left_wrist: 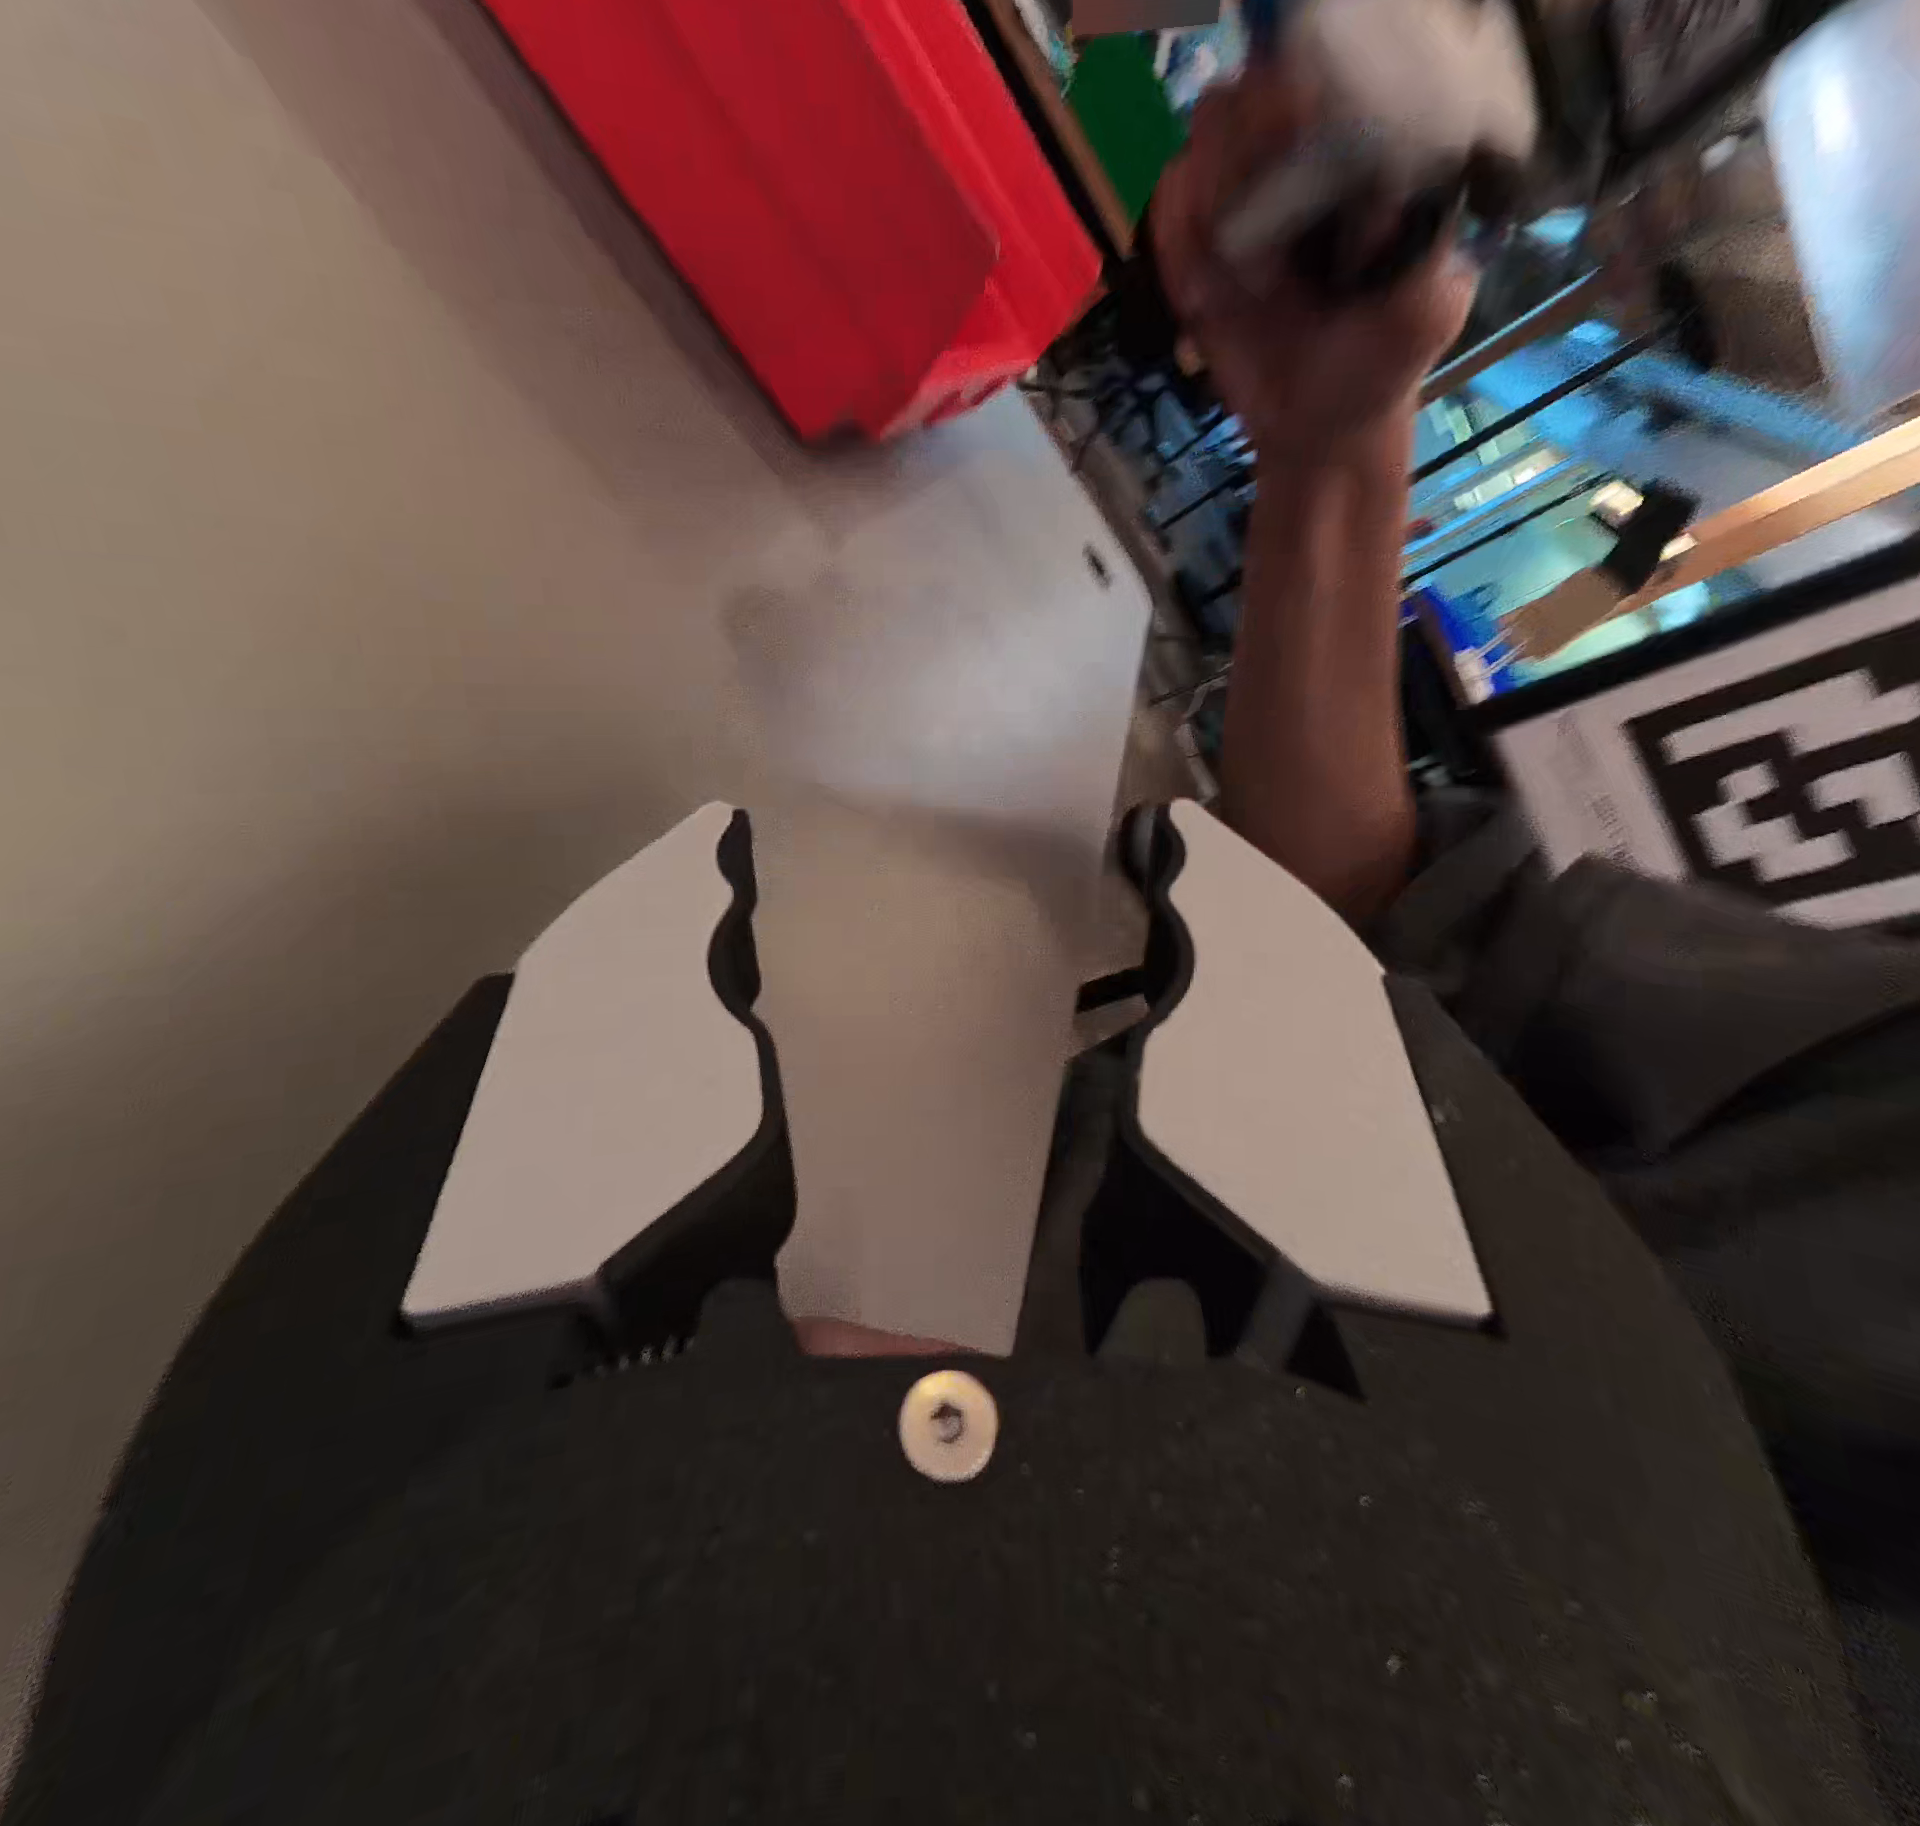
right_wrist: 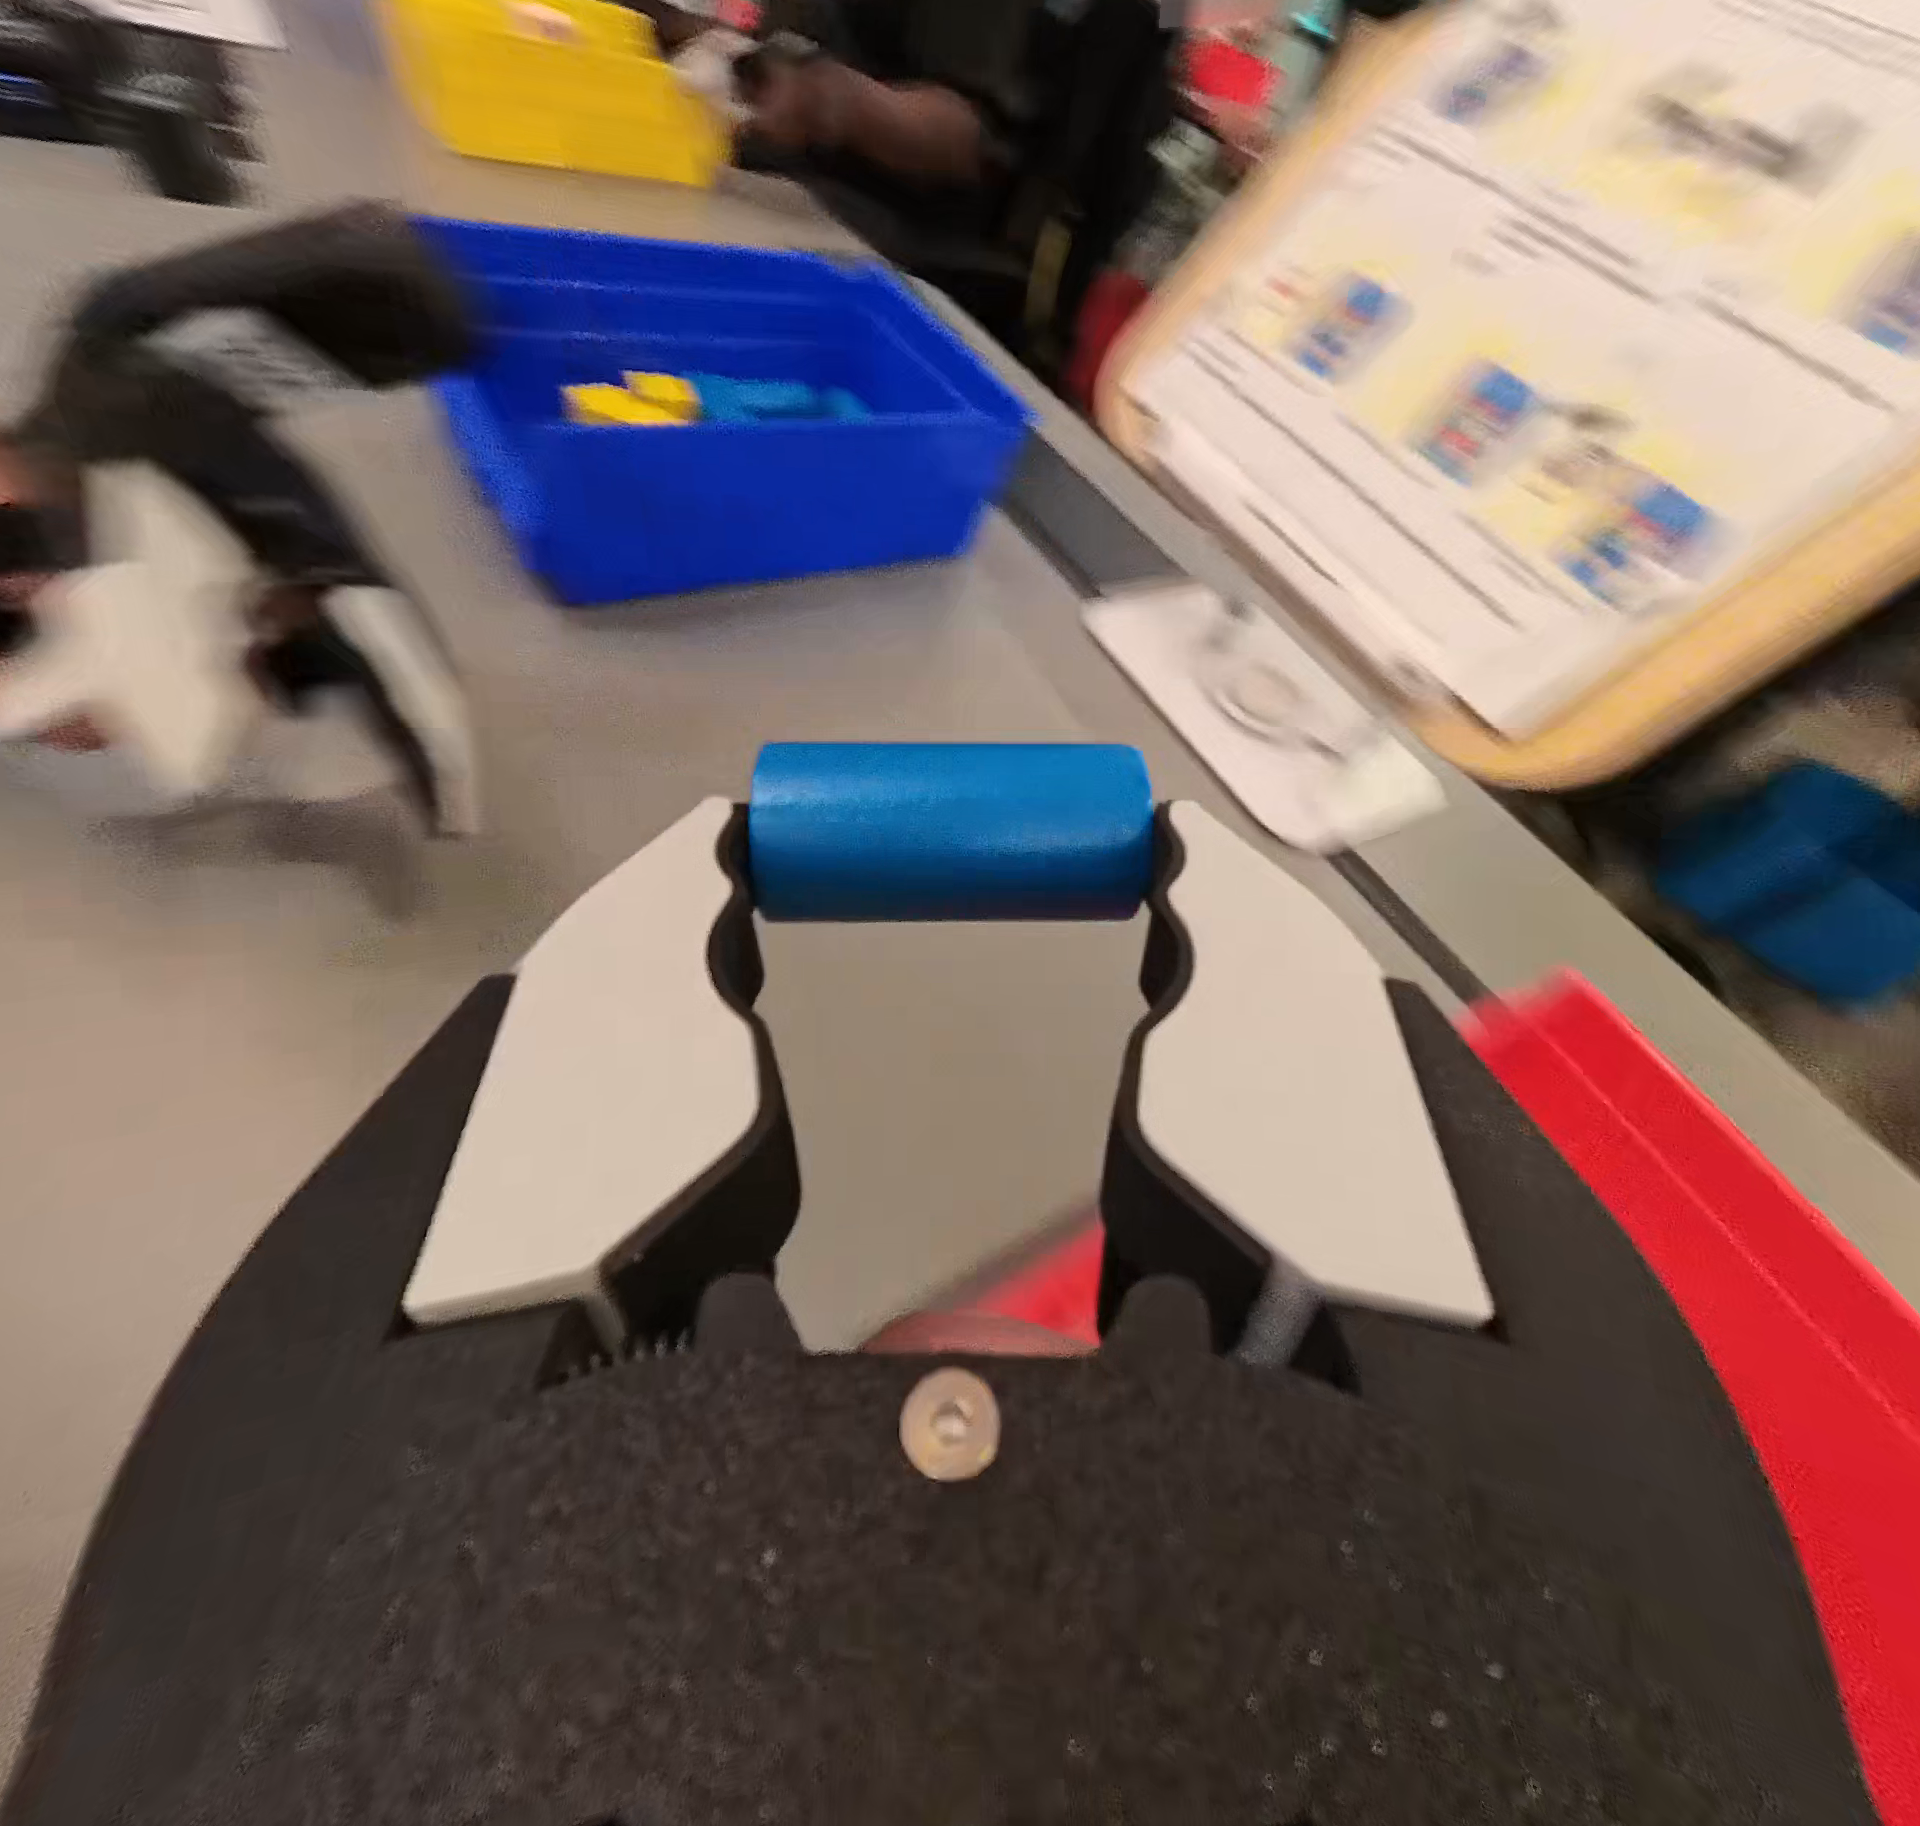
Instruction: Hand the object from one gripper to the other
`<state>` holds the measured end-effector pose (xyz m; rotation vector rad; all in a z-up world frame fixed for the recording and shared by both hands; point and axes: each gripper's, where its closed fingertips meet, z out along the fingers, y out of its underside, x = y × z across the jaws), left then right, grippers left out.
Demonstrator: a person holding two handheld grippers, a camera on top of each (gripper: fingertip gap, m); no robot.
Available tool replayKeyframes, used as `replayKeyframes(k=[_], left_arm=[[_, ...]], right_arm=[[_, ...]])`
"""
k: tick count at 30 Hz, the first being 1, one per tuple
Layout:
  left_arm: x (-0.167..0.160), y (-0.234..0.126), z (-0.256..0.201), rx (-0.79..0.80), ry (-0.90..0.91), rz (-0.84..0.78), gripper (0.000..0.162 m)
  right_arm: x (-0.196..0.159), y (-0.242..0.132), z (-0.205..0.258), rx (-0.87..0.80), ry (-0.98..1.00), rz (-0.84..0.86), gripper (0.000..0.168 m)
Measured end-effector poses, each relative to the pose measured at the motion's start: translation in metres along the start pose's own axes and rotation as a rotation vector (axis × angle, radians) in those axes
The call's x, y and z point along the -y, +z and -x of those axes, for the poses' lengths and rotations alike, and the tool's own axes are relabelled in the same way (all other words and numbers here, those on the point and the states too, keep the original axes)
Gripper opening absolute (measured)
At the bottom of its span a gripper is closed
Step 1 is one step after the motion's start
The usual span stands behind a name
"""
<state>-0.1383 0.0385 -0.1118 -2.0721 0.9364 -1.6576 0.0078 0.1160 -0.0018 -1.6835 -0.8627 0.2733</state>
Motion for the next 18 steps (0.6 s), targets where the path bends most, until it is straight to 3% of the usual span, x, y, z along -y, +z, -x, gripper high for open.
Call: replayKeyframes(k=[3, 7, 12, 16, 18], left_arm=[[-0.034, -0.014, 0.002, 0.140, 0.142, -0.006, 0.066], [-0.033, -0.018, -0.007, 0.156, 0.224, 0.003, 0.062], [-0.040, -0.015, -0.001, 0.241, 0.337, 0.050, 0.057], [-0.039, -0.015, -0.008, 0.239, 0.363, 0.048, 0.056], [-0.037, -0.017, -0.007, 0.256, 0.379, 0.042, 0.056]], right_arm=[[-0.032, -0.061, -0.073, -0.259, 0.198, 0.129, 0.072], [-0.092, -0.099, -0.114, -0.468, 0.377, 0.333, 0.071], [-0.138, -0.066, -0.126, -0.545, 0.474, 0.492, 0.072], [-0.165, -0.020, -0.140, -0.483, 0.433, 0.606, 0.072], [-0.176, 0.007, -0.144, -0.370, 0.382, 0.637, 0.072]])
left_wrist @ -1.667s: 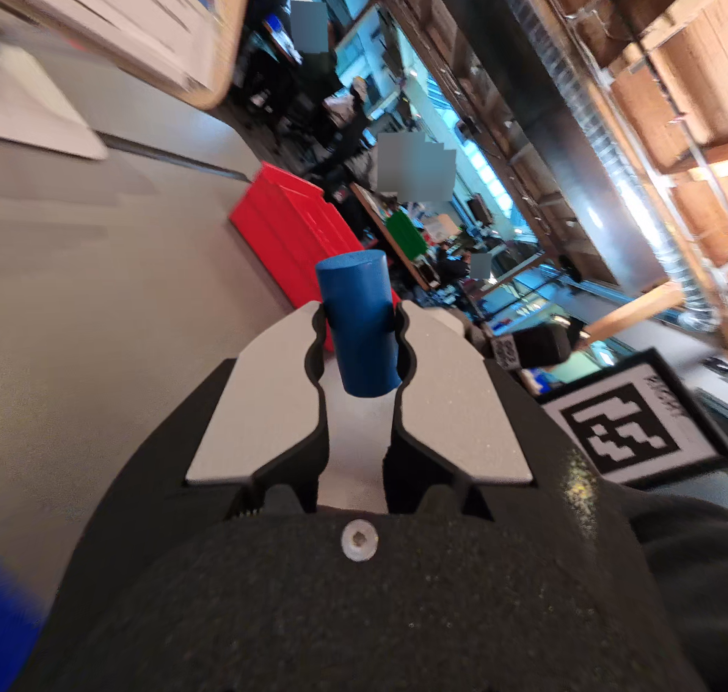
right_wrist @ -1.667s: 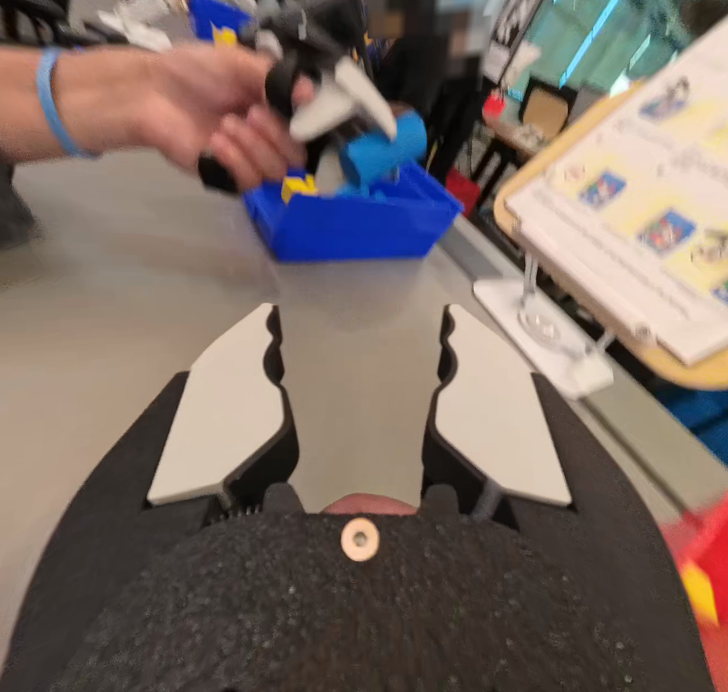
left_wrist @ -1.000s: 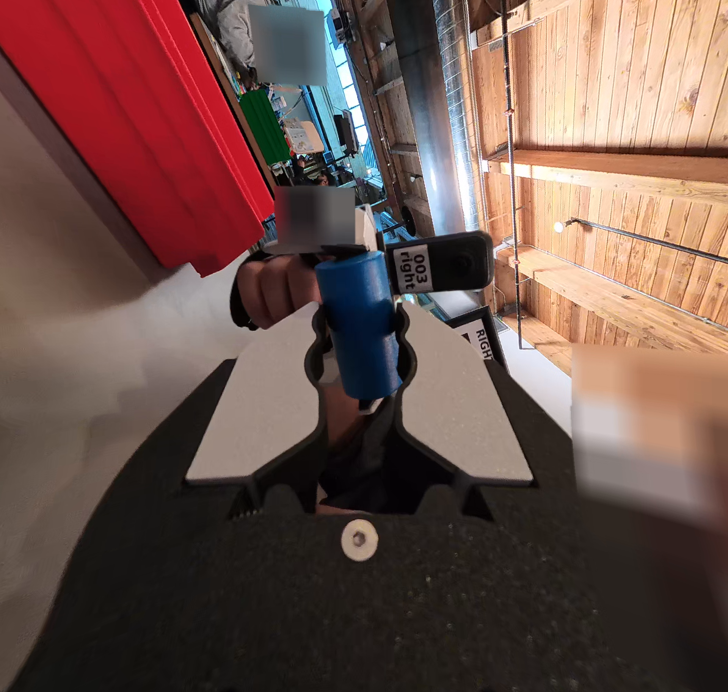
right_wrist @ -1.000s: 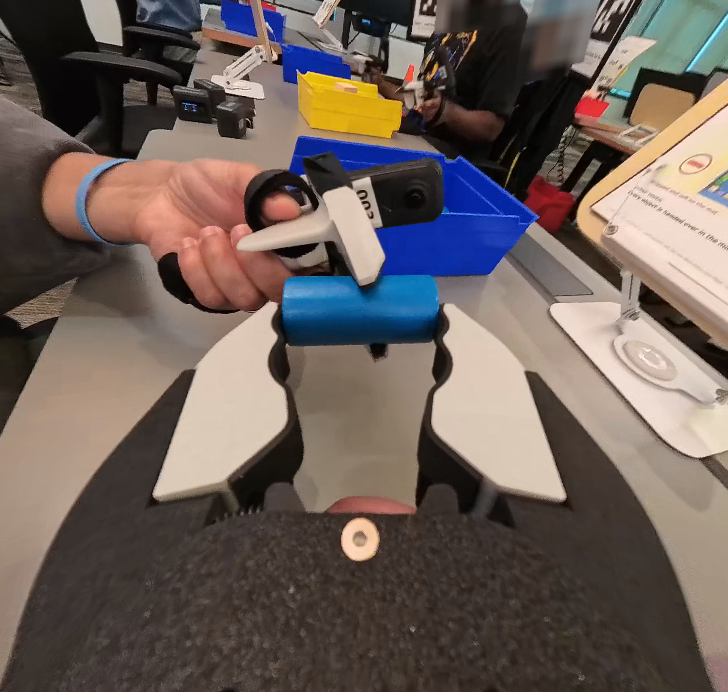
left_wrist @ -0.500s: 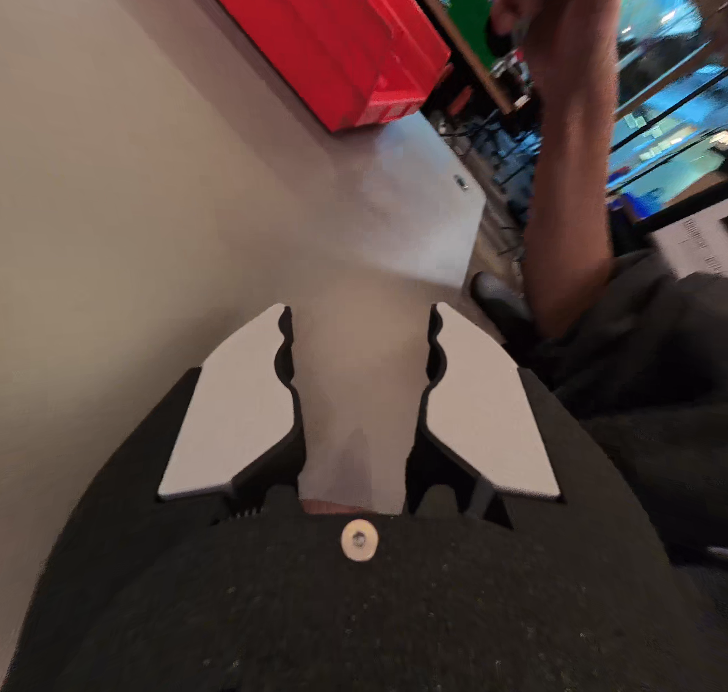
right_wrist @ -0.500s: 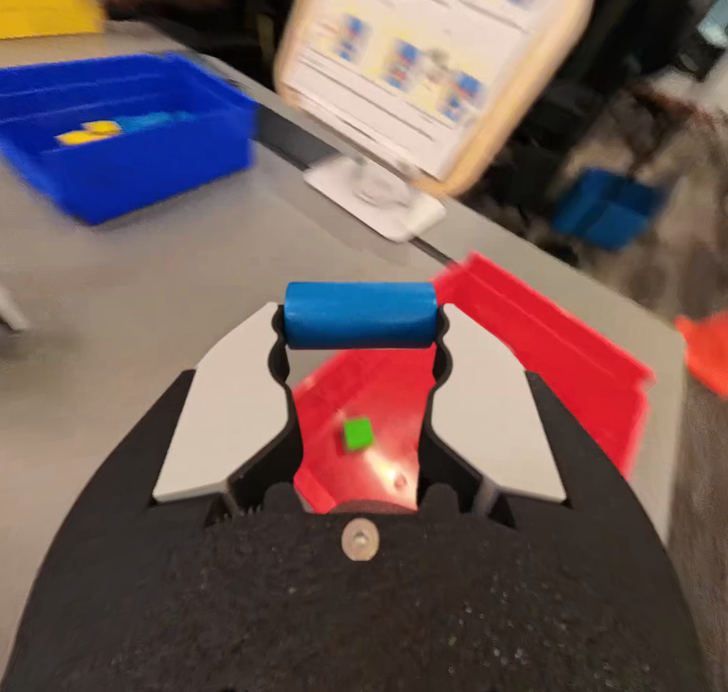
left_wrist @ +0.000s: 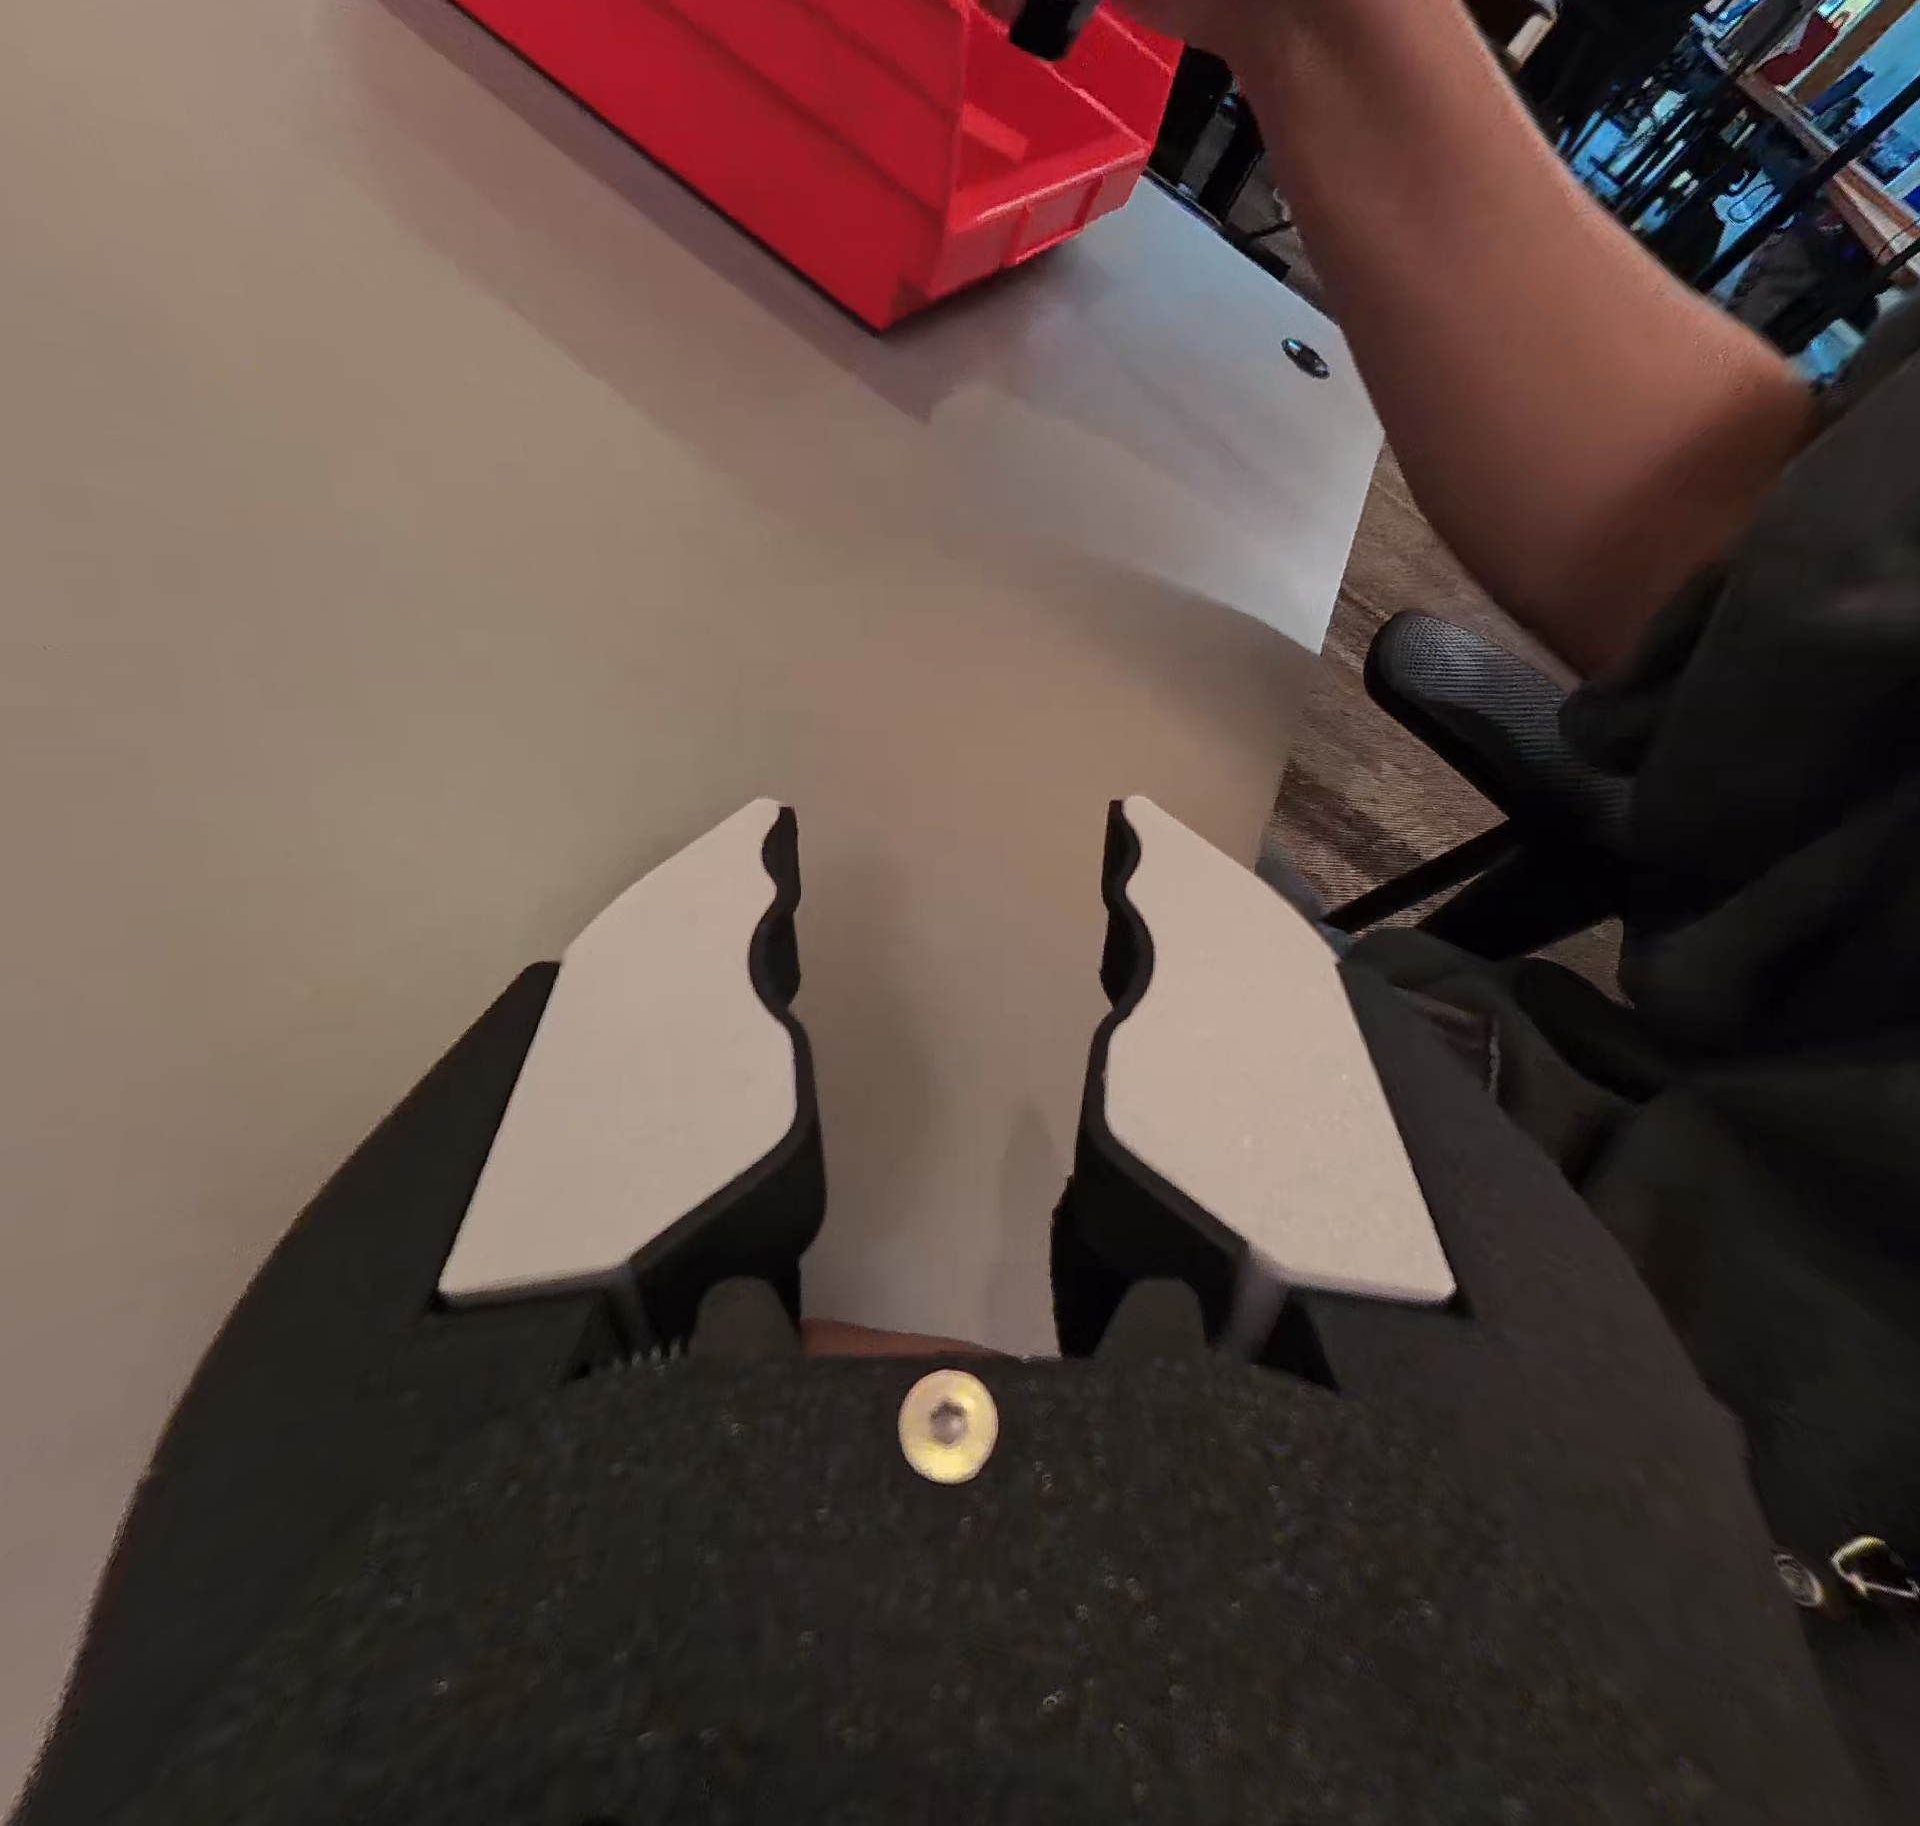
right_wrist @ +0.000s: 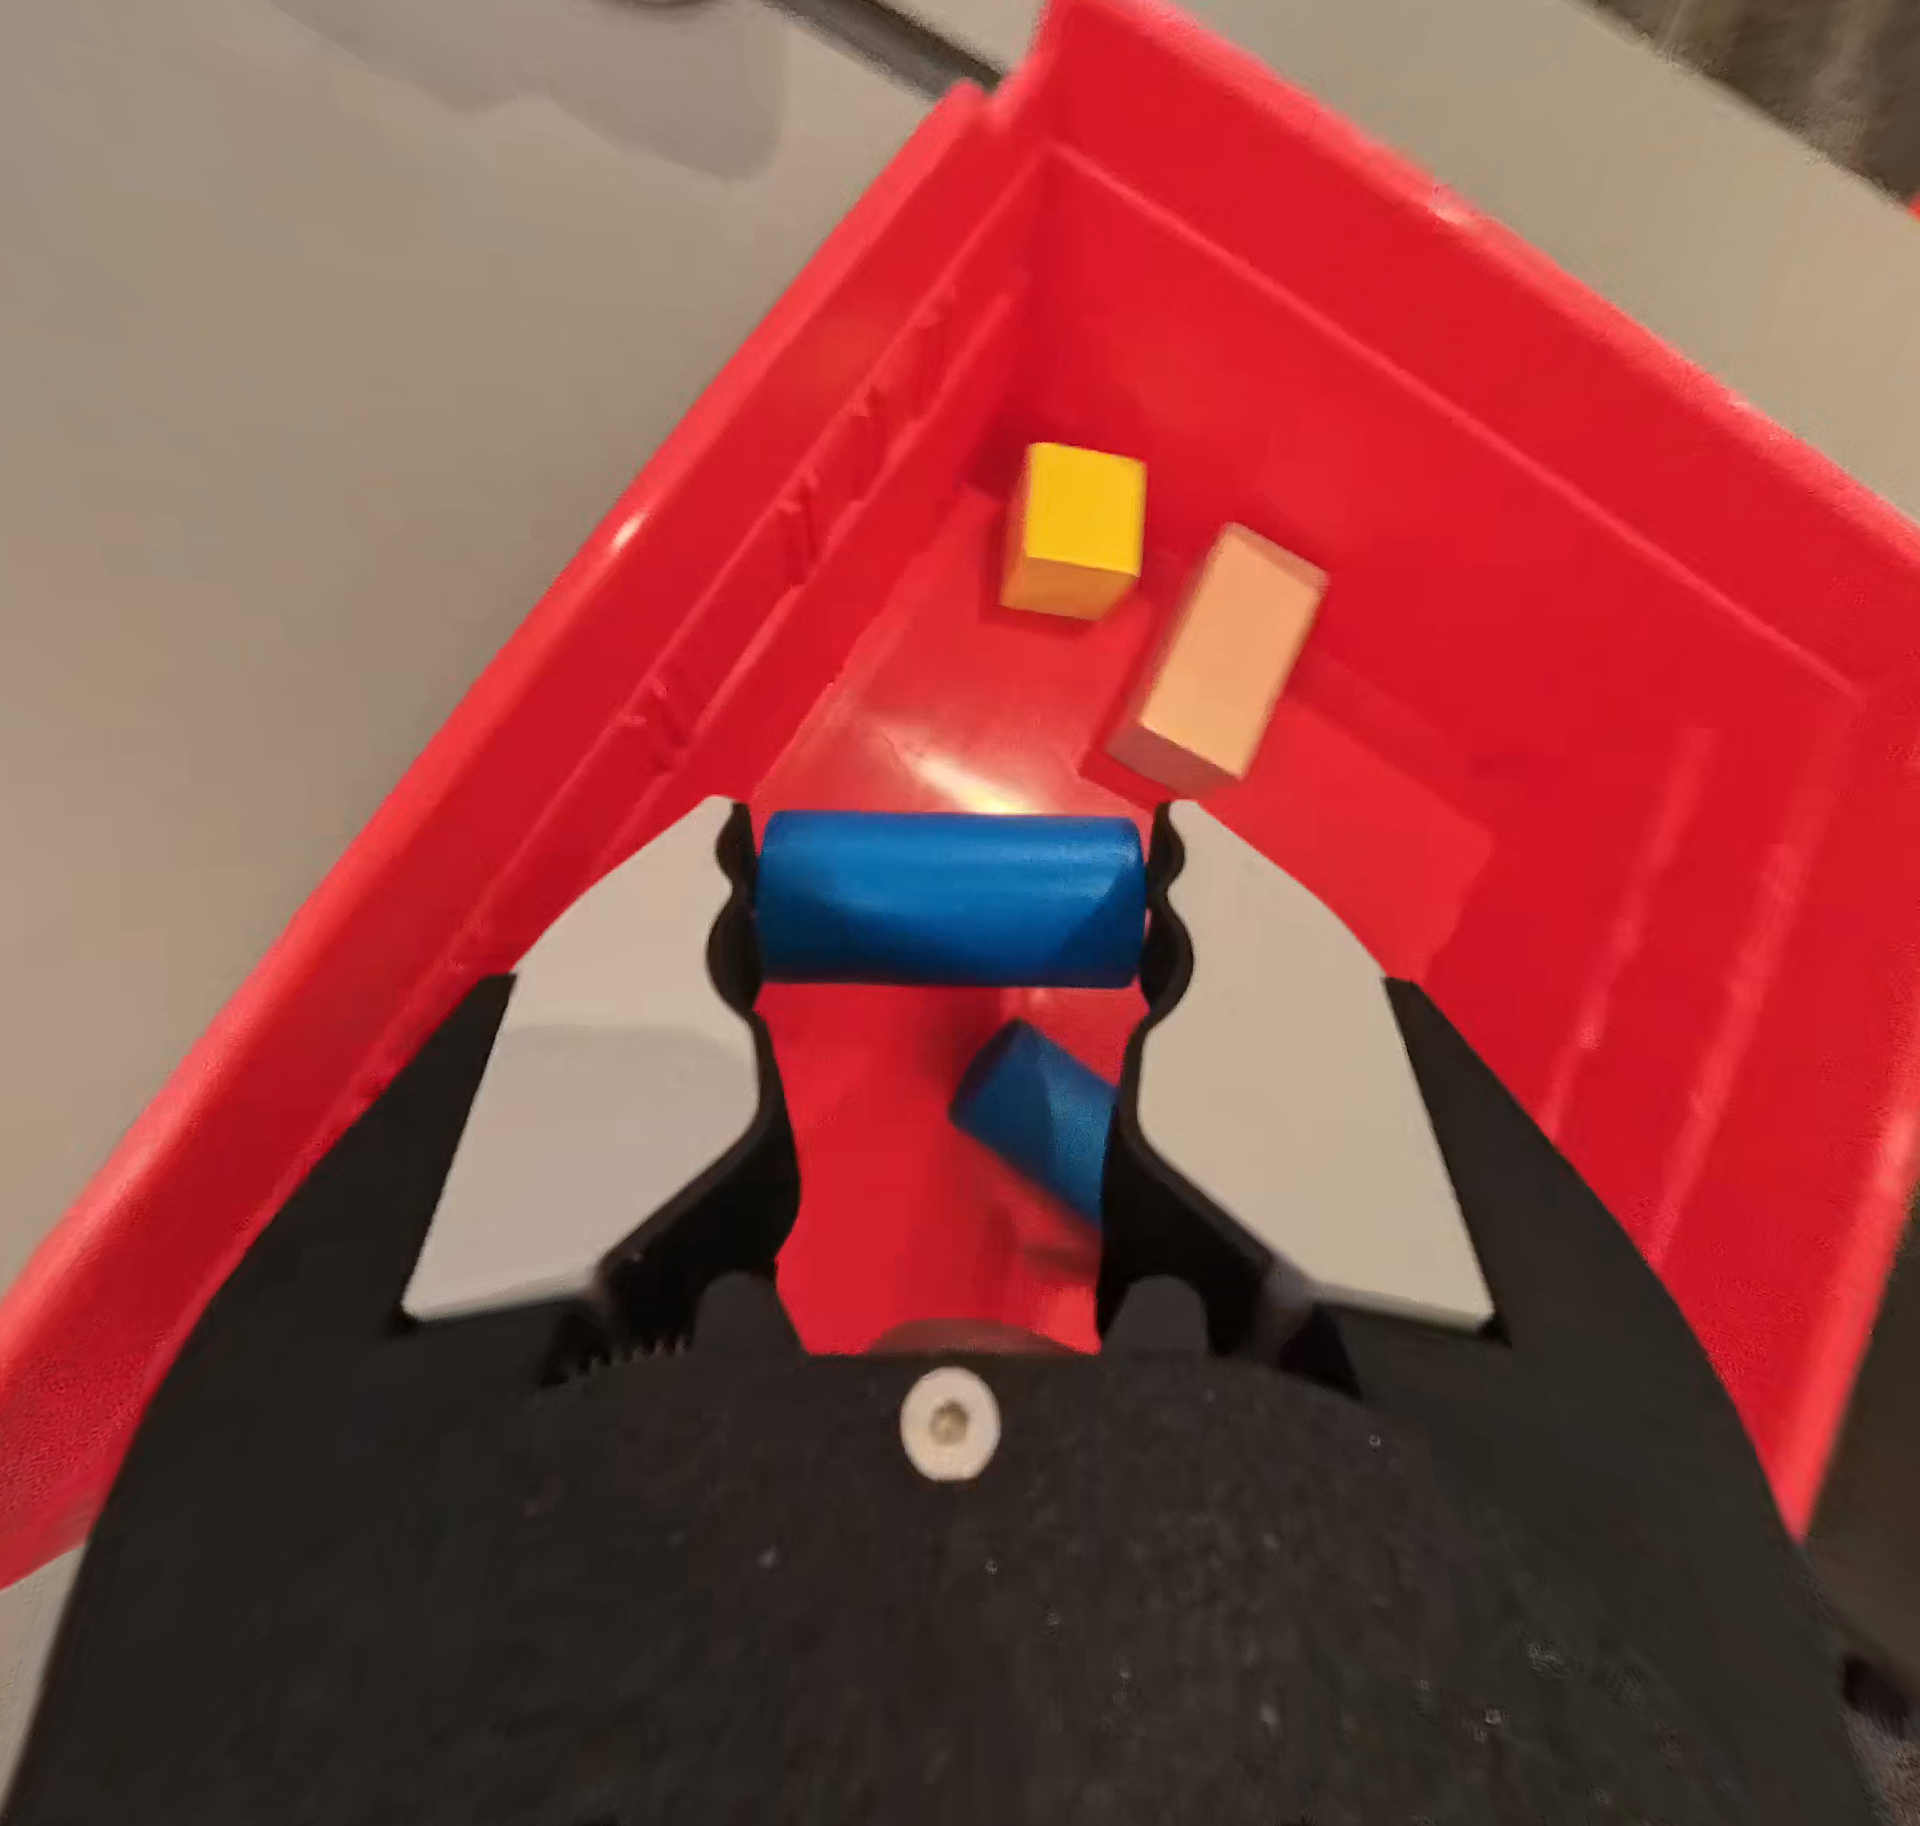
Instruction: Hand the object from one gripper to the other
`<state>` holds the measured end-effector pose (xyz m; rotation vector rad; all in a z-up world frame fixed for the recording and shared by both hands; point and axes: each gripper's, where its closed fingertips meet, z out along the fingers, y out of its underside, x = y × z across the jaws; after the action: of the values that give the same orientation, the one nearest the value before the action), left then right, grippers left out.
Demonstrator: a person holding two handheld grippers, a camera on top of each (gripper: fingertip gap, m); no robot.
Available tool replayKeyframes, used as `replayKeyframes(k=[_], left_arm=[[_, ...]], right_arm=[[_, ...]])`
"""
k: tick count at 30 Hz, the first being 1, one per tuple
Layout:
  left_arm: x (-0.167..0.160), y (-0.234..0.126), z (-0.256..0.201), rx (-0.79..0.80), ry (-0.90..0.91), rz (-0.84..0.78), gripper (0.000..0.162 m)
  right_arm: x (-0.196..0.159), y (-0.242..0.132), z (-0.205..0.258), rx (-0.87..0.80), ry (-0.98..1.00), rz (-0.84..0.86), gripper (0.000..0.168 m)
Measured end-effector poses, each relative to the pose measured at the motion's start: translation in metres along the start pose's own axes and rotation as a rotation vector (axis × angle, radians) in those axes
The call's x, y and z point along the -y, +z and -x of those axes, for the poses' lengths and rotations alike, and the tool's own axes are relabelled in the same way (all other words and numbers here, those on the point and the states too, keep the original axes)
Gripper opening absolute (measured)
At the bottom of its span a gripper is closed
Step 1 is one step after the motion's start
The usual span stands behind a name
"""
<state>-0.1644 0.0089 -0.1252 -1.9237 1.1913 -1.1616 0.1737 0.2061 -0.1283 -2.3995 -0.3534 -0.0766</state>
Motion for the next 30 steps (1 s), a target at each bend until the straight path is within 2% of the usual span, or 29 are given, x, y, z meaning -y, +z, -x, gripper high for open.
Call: replayKeyframes(k=[5, 10, 16, 19, 20, 21, 22, 24, 27, 28, 30], left_arm=[[-0.001, -0.002, 0.007, 0.025, 0.008, 0.008, 0.055], [-0.007, 0.001, 0.011, 0.036, 0.007, 0.034, 0.054], [-0.011, 0.005, 0.015, 0.045, 0.010, 0.051, 0.054], [-0.010, 0.005, 0.017, 0.055, 0.012, 0.052, 0.054], [-0.008, 0.004, 0.017, 0.055, 0.010, 0.043, 0.054], [-0.007, 0.003, 0.016, 0.055, 0.011, 0.032, 0.054], [-0.005, 0.001, 0.016, 0.055, 0.013, 0.025, 0.054], [-0.003, -0.001, 0.017, 0.061, 0.015, 0.016, 0.054], [-0.001, -0.003, 0.018, 0.065, 0.003, -0.002, 0.053], [-0.002, -0.003, 0.019, 0.070, -0.001, -0.004, 0.053], [-0.002, -0.005, 0.023, 0.090, -0.001, -0.004, 0.053]], right_arm=[[-0.004, 0.044, -0.003, 0.107, -0.305, 0.177, 0.071], [-0.010, 0.064, 0.004, 0.195, -0.540, 0.238, 0.071], [-0.007, 0.072, 0.009, 0.347, -0.556, 0.234, 0.071], [-0.008, 0.071, 0.004, 0.368, -0.556, 0.214, 0.072], [-0.006, 0.072, -0.002, 0.322, -0.551, 0.194, 0.076], [-0.004, 0.069, -0.008, 0.276, -0.544, 0.187, 0.096], [0.000, 0.061, -0.010, 0.253, -0.535, 0.159, 0.101], [0.018, 0.032, -0.007, 0.224, -0.497, 0.014, 0.093], [0.039, -0.035, -0.009, 0.078, -0.381, -0.201, 0.083], [0.042, -0.061, -0.007, 0.025, -0.298, -0.287, 0.080], [0.042, -0.111, 0.021, 0.060, -0.085, -0.484, 0.075]])
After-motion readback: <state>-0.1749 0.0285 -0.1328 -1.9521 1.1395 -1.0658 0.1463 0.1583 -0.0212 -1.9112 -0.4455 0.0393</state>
